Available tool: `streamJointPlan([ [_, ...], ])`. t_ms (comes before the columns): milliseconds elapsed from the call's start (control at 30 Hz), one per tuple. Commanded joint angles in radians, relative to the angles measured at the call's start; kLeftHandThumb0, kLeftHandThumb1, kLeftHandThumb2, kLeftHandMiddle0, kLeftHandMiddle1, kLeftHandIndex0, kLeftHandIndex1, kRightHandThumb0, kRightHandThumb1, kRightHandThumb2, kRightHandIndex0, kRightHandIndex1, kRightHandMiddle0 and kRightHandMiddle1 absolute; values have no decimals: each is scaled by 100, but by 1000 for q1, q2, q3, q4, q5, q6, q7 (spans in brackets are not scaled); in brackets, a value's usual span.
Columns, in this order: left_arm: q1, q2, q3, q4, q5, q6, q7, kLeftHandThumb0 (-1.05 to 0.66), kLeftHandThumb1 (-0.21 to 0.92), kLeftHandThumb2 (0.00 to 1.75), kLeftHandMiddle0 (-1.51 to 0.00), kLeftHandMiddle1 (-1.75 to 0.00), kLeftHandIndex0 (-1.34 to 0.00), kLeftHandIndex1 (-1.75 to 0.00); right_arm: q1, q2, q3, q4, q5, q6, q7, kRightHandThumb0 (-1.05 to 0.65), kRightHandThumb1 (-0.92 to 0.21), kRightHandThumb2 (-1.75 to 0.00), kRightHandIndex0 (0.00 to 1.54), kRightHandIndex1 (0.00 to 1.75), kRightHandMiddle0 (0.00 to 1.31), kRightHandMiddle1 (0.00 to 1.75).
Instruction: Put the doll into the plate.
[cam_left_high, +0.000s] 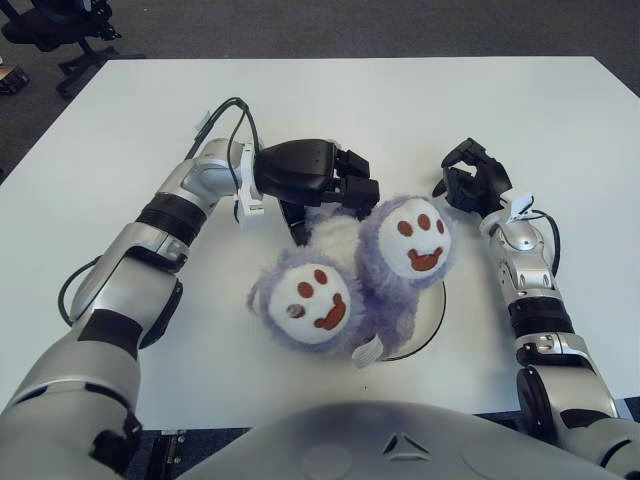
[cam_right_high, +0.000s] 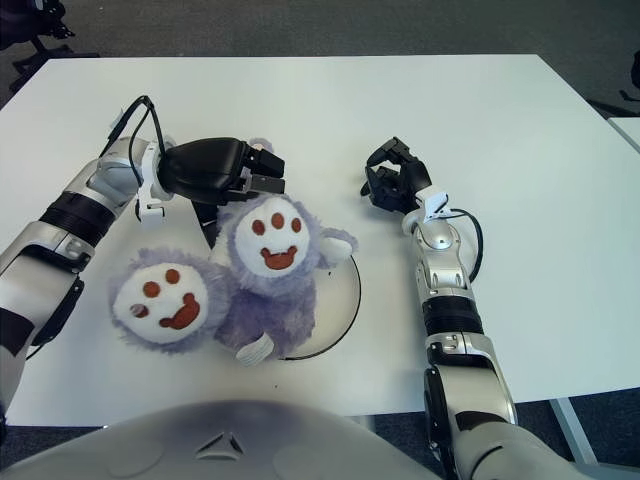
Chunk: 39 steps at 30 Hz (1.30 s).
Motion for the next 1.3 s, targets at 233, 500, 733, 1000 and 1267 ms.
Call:
streamJointPlan([
  [233, 14, -14, 16, 8, -9, 45, 30, -35, 87, 57, -73, -175, -24, -175, 32, -2, 17, 26, -29, 43, 8, -39, -66, -86, 85, 175, 36, 175],
  [500, 19, -21, 27, 9, 1, 42, 43, -35, 92, 47, -62, -175, -24, -171, 33, -2, 19, 21, -31, 46, 6, -39, -66, -86, 85, 175, 36, 175],
  [733, 33, -25, 65, -3, 51, 33, 70, -35, 92, 46, -47, -83, -25, -169, 35, 0, 24, 9, -39, 55, -3, -39, -66, -86, 86, 175, 36, 175],
  [1000, 38, -17, 58, -24, 54, 67, 67, -34, 92, 27, -53, -9, -31, -41, 36, 1, 25, 3, -42, 61, -5, -39, -66, -86, 86, 175, 36, 175],
  [1267, 53, 14, -7, -87, -89, 208, -40, -31, 92, 16, -43, -1, -35, -16, 38, 0, 28, -6, -46, 66, -8, -39, -66, -86, 86, 175, 36, 175],
])
